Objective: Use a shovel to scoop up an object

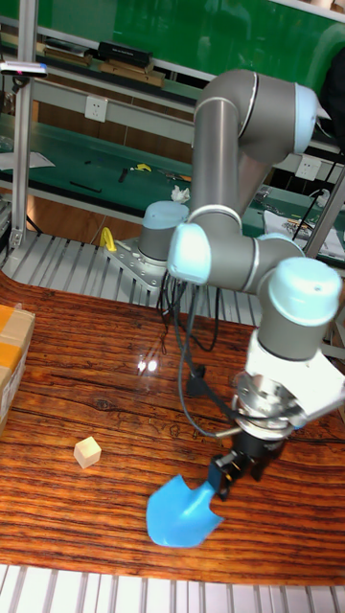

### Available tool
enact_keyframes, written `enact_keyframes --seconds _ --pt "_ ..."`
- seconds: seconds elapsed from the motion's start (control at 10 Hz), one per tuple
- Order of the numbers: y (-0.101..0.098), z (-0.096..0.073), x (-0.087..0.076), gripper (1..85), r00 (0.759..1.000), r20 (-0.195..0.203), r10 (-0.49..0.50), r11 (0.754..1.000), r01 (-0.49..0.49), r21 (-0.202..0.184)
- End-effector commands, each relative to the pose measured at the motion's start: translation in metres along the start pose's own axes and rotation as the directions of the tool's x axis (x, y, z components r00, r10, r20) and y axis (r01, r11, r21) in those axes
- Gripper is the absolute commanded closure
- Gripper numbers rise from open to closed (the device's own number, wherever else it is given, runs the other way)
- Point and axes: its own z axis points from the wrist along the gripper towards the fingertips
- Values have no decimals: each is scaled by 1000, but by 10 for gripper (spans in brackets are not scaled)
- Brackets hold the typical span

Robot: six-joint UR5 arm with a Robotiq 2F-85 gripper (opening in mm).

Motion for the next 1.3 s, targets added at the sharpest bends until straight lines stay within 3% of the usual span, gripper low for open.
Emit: enact_keyframes --seconds 0.0,0.2,0.3,0.6,0.7,0.9,1.2 --pt "-7 -8 31 200 1000 6 -19 1000 19 -13" --pt "-6 -7 48 200 1000 9 -17 1000 17 -3" --pt "-5 -6 48 190 1000 10 -13 1000 13 -5" --pt "-2 -5 26 160 1000 -5 -12 1000 12 -18" --pt "0 -5 29 157 1000 -14 -3 1000 2 -27" --pt "-6 -5 35 157 999 -39 4 1000 -4 -4" --pt "-7 -5 37 163 999 -45 30 1000 -30 2"
